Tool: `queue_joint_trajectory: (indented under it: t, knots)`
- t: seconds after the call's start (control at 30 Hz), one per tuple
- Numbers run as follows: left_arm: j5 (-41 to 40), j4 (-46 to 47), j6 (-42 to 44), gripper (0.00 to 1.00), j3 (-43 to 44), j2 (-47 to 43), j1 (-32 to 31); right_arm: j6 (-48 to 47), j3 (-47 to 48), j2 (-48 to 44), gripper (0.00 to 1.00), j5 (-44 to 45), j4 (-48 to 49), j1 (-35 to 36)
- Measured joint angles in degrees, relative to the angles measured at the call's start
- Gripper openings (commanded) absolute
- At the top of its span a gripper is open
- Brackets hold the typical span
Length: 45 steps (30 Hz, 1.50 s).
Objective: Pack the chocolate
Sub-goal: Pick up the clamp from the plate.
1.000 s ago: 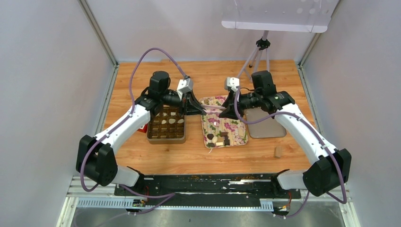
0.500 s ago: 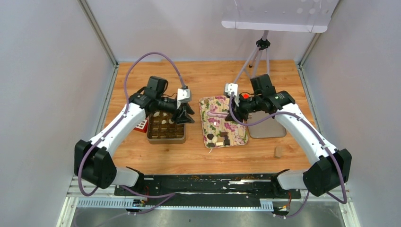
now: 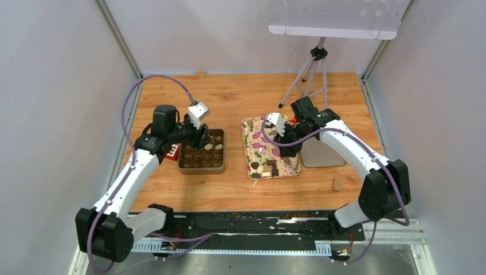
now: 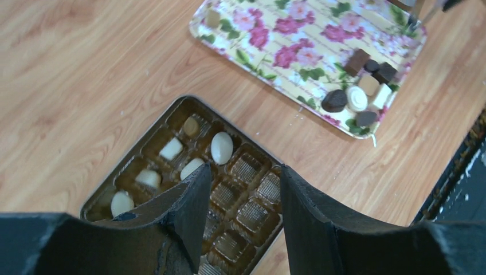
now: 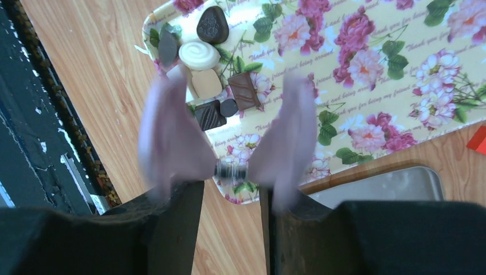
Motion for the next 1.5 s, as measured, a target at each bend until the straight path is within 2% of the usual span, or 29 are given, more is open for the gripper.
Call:
queue_joint_trajectory:
  t: [0.07,0.17,0.23,0.27,0.43,0.63,0.83,0.97,1.07,1.2,1.23,1.37,1.5]
  knots:
    - [-1.92,1.31,-3.17,0.56,-1.22,-0.13,1.01,-0.35,0.00,1.20,0.30,0.87,-0.02,0.39]
    - [-3.78,2.38,-6.29,0.57,-2.56,-0.15,1.90,-0.94,0.00,2.97,0.28,1.68,0.00,1.01]
    - [-3.54,3.23,-7.93,0.97,-3.08,-0.26,2.05,-1.16,0.00,3.87,0.27,1.84,0.00,1.25]
    - [-2.69,4.15,-8.76,1.00,-3.32,-0.35,2.05,-1.27,0.00,4.09,0.27,1.79,0.00,1.27]
    - [1.44,9.16,-8.74,1.00,-4.50,-1.20,-0.33,-1.51,1.18,4.09,0.26,-1.73,-1.36,1.31]
    - [3.91,11.08,-2.21,1.00,-3.37,-0.50,-11.82,-0.85,6.73,4.00,0.26,-10.19,-3.82,1.40]
    - [9.11,15.96,-2.64,1.00,2.01,4.44,-17.16,2.08,9.77,1.55,0.26,-20.09,-2.95,0.68]
    - [11.93,23.76,-7.23,1.00,2.03,6.60,-17.57,12.52,9.51,-2.21,0.25,-27.61,5.64,-2.16]
    - [13.51,30.80,-13.79,1.00,2.69,9.42,-17.55,25.07,5.60,-6.34,0.26,-32.06,20.11,-4.07]
    - [17.88,36.26,-21.16,0.91,6.75,14.69,-17.57,38.97,1.86,-9.20,0.26,-35.36,34.80,-4.68]
    - [19.30,37.07,-22.60,0.86,7.96,15.93,-17.57,41.03,1.77,-9.20,0.26,-35.78,37.16,-4.66]
    - [24.92,40.44,-28.06,0.55,11.43,20.02,-17.57,45.53,1.31,-9.22,0.27,-36.83,42.99,-4.66]
    - [30.86,45.11,-33.90,0.35,13.70,24.00,-17.57,46.51,-0.11,-9.55,0.43,-36.52,45.09,-4.66]
